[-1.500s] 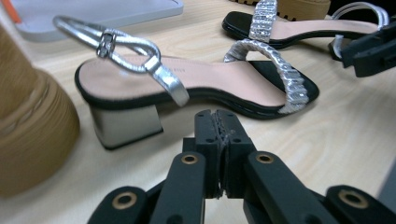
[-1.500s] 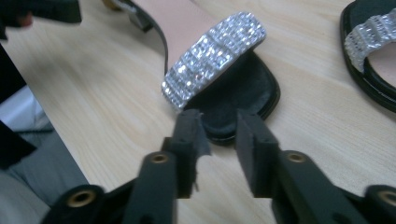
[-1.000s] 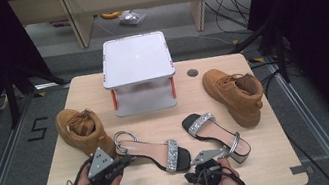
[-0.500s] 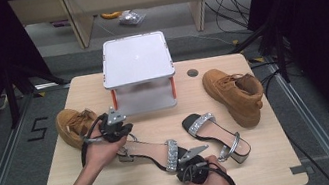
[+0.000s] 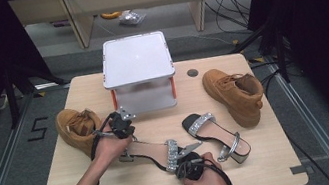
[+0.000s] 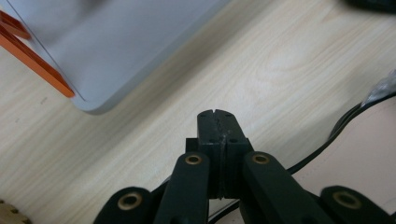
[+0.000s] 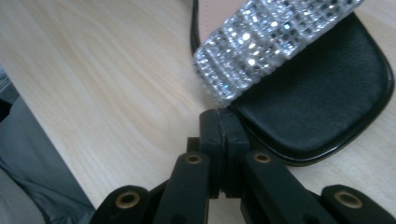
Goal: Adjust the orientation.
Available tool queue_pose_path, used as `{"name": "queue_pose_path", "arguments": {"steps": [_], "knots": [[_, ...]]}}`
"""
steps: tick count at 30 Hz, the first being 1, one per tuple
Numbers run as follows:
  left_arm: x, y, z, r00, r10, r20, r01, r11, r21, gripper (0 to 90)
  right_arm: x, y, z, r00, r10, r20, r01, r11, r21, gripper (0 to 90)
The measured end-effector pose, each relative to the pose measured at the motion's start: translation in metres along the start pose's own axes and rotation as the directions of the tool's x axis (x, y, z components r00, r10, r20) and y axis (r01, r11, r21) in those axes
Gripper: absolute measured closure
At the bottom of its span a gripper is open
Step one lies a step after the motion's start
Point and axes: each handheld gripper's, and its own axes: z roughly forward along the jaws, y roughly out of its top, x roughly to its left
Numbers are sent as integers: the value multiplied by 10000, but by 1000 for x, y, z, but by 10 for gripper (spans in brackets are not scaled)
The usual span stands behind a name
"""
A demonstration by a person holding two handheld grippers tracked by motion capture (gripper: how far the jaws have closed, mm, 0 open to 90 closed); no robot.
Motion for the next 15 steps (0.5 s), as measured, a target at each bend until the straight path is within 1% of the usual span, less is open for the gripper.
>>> {"name": "queue_pose_path", "arguments": {"steps": [1, 2, 3, 4, 5, 7, 8, 9, 10, 11, 12, 13, 14, 15], "knots": [[-1, 0, 2, 9999, -31, -101, 31, 10000, 68, 898, -1, 0, 1, 10000, -42, 25, 42, 10000, -28, 900], [-2, 0, 2, 10000, 23, -68, -22, 9999, 151, 898, -3, 1, 1, 9998, -175, 48, 176, 9998, -126, 900], [-2, 0, 4, 9999, 50, -93, -47, 9997, 245, 898, -6, 2, 2, 9998, -197, -74, 196, 9998, -93, 900], [-2, 0, 4, 9999, 50, -93, -47, 9997, 245, 898, -6, 2, 2, 9998, -197, -74, 196, 9998, -93, 900], [-3, 0, 4, 9998, 157, -122, -151, 9989, 434, 899, -6, 2, 1, 9998, -177, -85, 177, 9998, -47, 900], [-3, 0, 5, 9997, 209, -145, -202, 9988, 436, 899, -6, 3, 1, 9998, -154, -98, 154, 9999, -26, 900], [-4, 0, 6, 9999, 130, -72, -127, 9986, 509, 899, -5, 3, 1, 9999, -114, -22, 114, 9999, 71, 900], [-4, -1, 6, 9997, 222, -58, -217, 9978, 631, 899, -5, 4, 0, 9999, -144, 61, 143, 9999, 85, 900], [-4, -1, 6, 9997, 222, -58, -217, 9978, 631, 899, -5, 4, 0, 9999, -144, 61, 143, 9999, 85, 900], [-5, -3, 6, 9997, 244, 36, -246, 9961, 851, 899, -7, 4, 1, 9997, -188, 123, 187, 9998, 74, 900], [-5, -3, 6, 9997, 244, 36, -246, 9961, 851, 899, -7, 4, 1, 9997, -188, 123, 187, 9998, 74, 900], [-6, -5, 6, 9997, 232, 104, -240, 9962, 836, 899, -9, 5, 0, 9999, 13, 143, -16, 9998, 187, 900], [-6, -5, 6, 9997, 232, 104, -240, 9962, 836, 899, -9, 5, 0, 9999, 13, 143, -16, 9998, 187, 900], [-7, -5, 4, 9992, 200, 353, -234, 9949, 984, 899, -13, 6, -1, 9997, -59, 247, 57, 9999, 89, 900]]}}
